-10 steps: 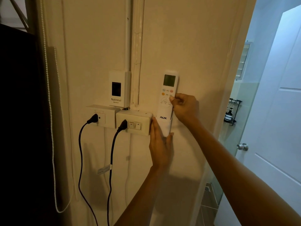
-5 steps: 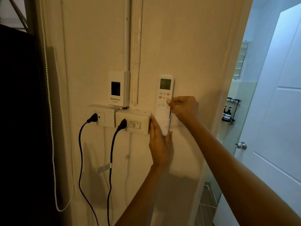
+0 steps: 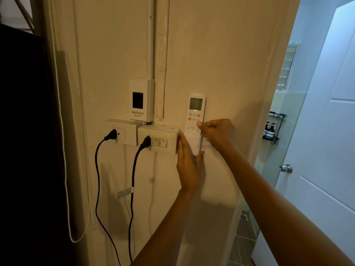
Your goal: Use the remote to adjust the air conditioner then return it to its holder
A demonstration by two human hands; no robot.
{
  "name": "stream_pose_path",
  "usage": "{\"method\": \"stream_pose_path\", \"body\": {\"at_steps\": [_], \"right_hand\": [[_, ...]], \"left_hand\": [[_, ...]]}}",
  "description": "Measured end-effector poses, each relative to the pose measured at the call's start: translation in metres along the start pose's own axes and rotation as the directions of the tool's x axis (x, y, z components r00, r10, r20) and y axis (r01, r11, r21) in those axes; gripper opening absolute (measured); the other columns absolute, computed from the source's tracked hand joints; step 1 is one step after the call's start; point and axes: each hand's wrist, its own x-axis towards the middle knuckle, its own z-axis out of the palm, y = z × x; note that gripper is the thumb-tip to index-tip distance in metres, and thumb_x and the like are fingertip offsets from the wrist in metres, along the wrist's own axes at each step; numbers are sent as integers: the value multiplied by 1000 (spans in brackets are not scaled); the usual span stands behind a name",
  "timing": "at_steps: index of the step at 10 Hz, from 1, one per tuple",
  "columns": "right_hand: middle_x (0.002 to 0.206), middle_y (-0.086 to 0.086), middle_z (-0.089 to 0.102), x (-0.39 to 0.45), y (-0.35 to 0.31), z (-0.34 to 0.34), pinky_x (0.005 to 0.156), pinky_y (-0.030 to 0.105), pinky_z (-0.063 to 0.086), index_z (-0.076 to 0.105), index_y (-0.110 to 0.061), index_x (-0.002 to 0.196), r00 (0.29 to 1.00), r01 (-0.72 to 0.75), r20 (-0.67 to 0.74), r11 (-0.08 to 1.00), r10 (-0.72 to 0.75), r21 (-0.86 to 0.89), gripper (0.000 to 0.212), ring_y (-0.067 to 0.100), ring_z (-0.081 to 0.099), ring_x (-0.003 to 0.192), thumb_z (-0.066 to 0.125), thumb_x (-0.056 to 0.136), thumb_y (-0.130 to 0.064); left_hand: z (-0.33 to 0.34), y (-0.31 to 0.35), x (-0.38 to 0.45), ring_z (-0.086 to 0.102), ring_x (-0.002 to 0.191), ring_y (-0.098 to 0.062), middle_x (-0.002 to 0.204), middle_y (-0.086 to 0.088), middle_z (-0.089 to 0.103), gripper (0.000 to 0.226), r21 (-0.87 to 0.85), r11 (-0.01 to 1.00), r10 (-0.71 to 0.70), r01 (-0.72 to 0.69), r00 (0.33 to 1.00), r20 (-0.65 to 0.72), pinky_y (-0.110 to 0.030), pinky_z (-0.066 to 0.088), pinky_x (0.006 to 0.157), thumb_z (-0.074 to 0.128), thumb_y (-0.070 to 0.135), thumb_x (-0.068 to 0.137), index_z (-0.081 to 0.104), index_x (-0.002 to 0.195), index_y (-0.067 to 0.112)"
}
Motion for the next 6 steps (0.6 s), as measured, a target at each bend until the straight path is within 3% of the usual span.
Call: {"method": "stream_pose_path", "body": {"at_steps": [2, 4, 5, 6], "right_hand": [[97, 12, 73, -2, 1, -1, 54, 15, 42, 71, -7, 96, 1000, 17, 12, 999, -17, -28, 30, 13, 61, 73, 65, 80, -32], [88, 12, 74, -2, 1, -5, 53, 16, 42, 72, -6, 86, 1000, -4, 25, 999, 5, -33, 30, 4, 55, 57, 67, 79, -34], [87, 14, 73, -8, -2, -8, 57, 17, 45, 72, -5, 84, 1000, -12, 12, 1000, 12, 9, 31, 5, 56, 58, 66, 80, -35], [85, 12, 73, -27, -10, -25, 63, 22, 50, 71, -11, 87, 993, 28, -114, 982, -7, 185, 31, 6, 61, 63, 59, 83, -40]], "left_hand": [[1, -2, 0, 20, 143, -23, 156, -4, 17, 83, -32, 999, -27, 27, 1000, 2, -42, 34, 111, 63, 19, 86, 6, 146, 21], [-3, -5, 2, 19, 143, -25, 156, -6, 17, 84, 15, 1000, -22, 21, 999, 48, -46, 36, 109, 64, 20, 85, 5, 146, 19], [-10, 0, 2, 19, 142, -24, 156, -6, 16, 86, 39, 999, -32, 29, 997, 76, -44, 34, 110, 64, 20, 85, 4, 146, 19], [-11, 0, 2, 19, 142, -22, 156, -4, 14, 86, 55, 998, -23, 19, 997, 76, -40, 33, 109, 63, 21, 86, 2, 146, 19]]}}
